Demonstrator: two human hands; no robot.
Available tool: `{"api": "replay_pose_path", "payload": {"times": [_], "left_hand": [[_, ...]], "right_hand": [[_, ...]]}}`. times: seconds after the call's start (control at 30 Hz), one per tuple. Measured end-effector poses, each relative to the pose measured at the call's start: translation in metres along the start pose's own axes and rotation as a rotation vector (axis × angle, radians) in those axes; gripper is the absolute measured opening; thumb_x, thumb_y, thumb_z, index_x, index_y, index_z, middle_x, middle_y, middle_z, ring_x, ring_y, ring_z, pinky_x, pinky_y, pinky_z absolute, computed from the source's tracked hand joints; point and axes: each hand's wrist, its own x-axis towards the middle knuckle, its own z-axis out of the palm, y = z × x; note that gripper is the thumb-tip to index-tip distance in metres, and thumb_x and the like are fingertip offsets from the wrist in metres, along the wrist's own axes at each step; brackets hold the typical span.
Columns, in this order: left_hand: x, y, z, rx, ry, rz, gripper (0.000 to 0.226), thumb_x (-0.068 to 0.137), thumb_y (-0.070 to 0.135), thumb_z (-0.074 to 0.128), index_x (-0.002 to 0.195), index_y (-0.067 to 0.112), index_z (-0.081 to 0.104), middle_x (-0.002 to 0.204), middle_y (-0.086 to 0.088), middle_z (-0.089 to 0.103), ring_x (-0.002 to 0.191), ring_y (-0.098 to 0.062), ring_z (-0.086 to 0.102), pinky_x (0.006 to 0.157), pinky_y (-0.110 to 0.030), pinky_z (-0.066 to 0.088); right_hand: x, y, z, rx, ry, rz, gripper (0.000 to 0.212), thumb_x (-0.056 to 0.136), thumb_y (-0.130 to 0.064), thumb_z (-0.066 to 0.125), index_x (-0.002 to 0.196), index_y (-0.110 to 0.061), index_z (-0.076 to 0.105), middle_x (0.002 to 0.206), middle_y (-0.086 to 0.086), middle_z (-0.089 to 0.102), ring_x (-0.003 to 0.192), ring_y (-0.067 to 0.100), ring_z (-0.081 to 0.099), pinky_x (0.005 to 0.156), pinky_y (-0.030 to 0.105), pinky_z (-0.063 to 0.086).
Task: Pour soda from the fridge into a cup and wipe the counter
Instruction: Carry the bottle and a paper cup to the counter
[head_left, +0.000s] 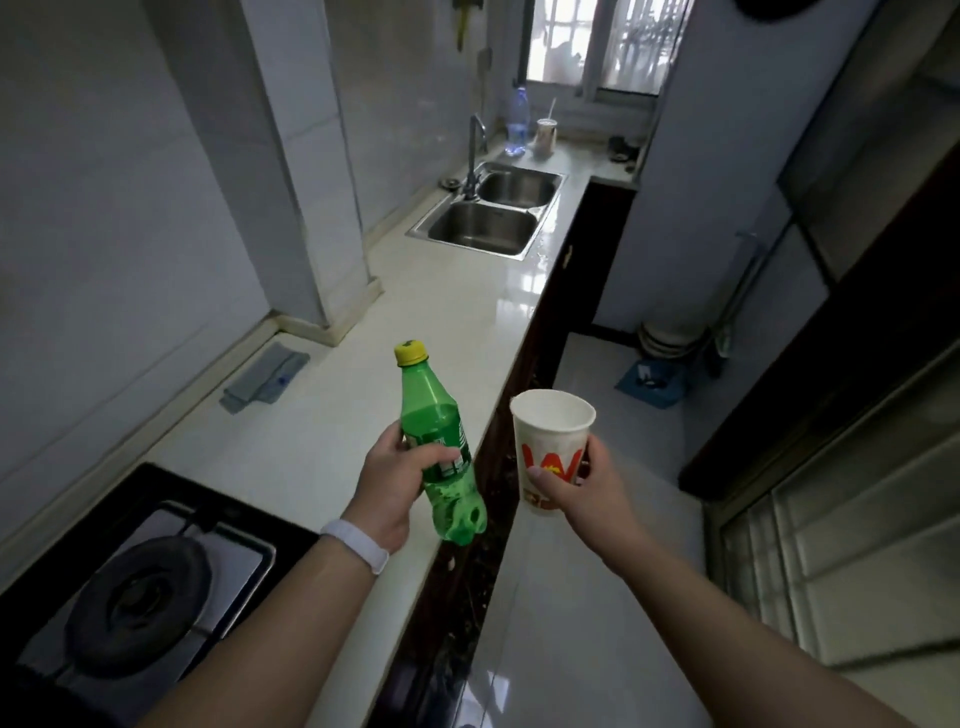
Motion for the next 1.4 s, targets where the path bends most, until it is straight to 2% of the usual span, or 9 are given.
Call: {"api": "replay_pose_path", "payload": {"times": [0.17,0.33,0.53,0.67,0.8,0.9,1.0,1.27,1.4], "left_hand": [[0.045,0.008,0.033,0.027,-0.075,-0.018,0.036,0.075,-0.005,0.072,0.105,0.013,0.068,0.104,-0.014,0.070,0.090,-0.026,0.065,0.077,-0.040,0.055],[0.084,0.007,0.070,0.074,-0.108,-0.033,0.038,0.073,-0.004,0.072,0.105,0.016,0.068,0.103,-0.013,0.071,0.090,-0.026,0.065,0.072,-0.036,0.050],[0.129,0.012,0.125,0.094,-0.101,-0.022,0.037,0.075,-0.005,0.071,0.104,0.018,0.068,0.098,-0.009,0.072,0.089,-0.023,0.067,0.070,-0.033,0.050],[0.168,0.014,0.163,0.105,-0.021,0.000,0.039,0.073,-0.003,0.073,0.104,0.019,0.069,0.103,-0.011,0.072,0.095,-0.029,0.066,0.074,-0.037,0.052],[0.199,0.023,0.202,0.122,0.048,0.024,0.040,0.070,-0.001,0.076,0.103,0.021,0.070,0.101,-0.008,0.073,0.098,-0.029,0.067,0.079,-0.040,0.053],[0.217,0.031,0.228,0.119,0.130,0.081,0.045,0.061,0.008,0.081,0.103,0.021,0.070,0.100,-0.007,0.073,0.097,-0.028,0.067,0.082,-0.043,0.055],[0.234,0.041,0.238,0.094,0.233,0.151,0.042,0.069,-0.002,0.078,0.105,0.018,0.069,0.103,-0.010,0.072,0.097,-0.030,0.067,0.086,-0.046,0.055],[0.280,0.069,0.213,0.062,0.408,0.203,0.040,0.073,-0.007,0.074,0.102,0.020,0.070,0.101,-0.006,0.073,0.096,-0.028,0.067,0.082,-0.044,0.055],[0.309,0.062,0.195,0.046,0.465,0.197,0.043,0.072,-0.006,0.074,0.108,0.016,0.068,0.104,-0.010,0.072,0.096,-0.029,0.067,0.083,-0.044,0.055]], "right_hand": [[0.039,-0.006,-0.025,-0.003,0.079,0.005,0.054,0.080,-0.020,0.080,0.122,-0.028,0.048,0.111,-0.008,0.064,0.102,0.010,0.062,0.084,0.028,0.053],[0.075,-0.011,-0.051,0.018,0.106,0.006,0.052,0.081,-0.021,0.079,0.120,-0.031,0.047,0.107,-0.013,0.062,0.097,0.005,0.061,0.078,0.021,0.050],[0.137,-0.017,-0.082,-0.028,0.014,-0.028,0.053,0.081,-0.026,0.078,0.122,-0.033,0.045,0.104,-0.018,0.060,0.093,-0.002,0.060,0.071,0.016,0.050],[0.200,-0.021,-0.116,-0.015,-0.042,-0.044,0.059,0.080,-0.029,0.080,0.127,-0.030,0.044,0.108,-0.017,0.060,0.094,-0.002,0.060,0.073,0.015,0.049],[0.253,-0.020,-0.152,-0.013,-0.109,-0.029,0.065,0.076,-0.032,0.082,0.130,-0.030,0.046,0.116,-0.011,0.063,0.100,0.003,0.063,0.083,0.027,0.056],[0.288,-0.021,-0.178,-0.022,-0.180,-0.034,0.063,0.076,-0.030,0.082,0.127,-0.033,0.045,0.116,-0.013,0.061,0.101,0.003,0.061,0.085,0.028,0.054],[0.321,-0.021,-0.192,-0.042,-0.222,-0.051,0.064,0.075,-0.033,0.083,0.125,-0.035,0.045,0.115,-0.013,0.062,0.103,0.005,0.061,0.088,0.032,0.055],[0.395,-0.060,-0.158,-0.091,-0.395,-0.139,0.059,0.075,-0.031,0.084,0.119,-0.036,0.045,0.110,-0.016,0.061,0.097,-0.001,0.061,0.076,0.015,0.050],[0.432,-0.066,-0.129,-0.134,-0.465,-0.129,0.060,0.076,-0.033,0.083,0.123,-0.033,0.045,0.111,-0.015,0.062,0.097,0.000,0.062,0.075,0.015,0.050]]}}
